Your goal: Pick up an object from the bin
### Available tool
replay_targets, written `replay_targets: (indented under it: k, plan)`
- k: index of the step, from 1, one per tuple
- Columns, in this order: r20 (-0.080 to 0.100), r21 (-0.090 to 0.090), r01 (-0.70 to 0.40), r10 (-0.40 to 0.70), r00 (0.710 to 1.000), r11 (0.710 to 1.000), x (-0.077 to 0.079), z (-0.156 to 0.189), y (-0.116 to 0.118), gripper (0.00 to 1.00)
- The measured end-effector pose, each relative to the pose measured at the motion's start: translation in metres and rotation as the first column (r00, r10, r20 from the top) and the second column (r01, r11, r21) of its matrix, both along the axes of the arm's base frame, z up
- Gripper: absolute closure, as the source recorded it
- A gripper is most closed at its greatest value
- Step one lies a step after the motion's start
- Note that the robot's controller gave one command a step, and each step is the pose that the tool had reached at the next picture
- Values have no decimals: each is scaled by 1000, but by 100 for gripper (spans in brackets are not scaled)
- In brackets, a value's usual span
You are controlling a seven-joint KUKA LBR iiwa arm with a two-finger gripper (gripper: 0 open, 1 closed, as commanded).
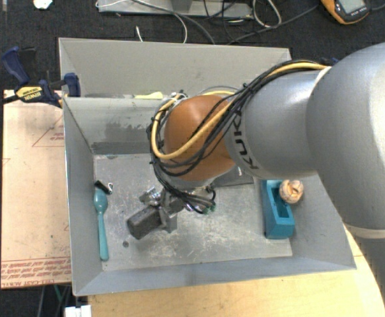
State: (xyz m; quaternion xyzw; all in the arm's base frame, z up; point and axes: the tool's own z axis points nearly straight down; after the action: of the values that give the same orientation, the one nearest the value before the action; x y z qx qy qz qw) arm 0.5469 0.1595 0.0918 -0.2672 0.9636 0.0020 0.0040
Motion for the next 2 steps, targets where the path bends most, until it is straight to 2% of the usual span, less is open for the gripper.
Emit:
replay_targets:
  k: [1, 2]
  plan:
    - [-10, -2, 22, -22, 1000, 1000, -11, 53, 7, 100]
    - [1, -1, -190, 190, 982, 982, -15, 50, 15, 100]
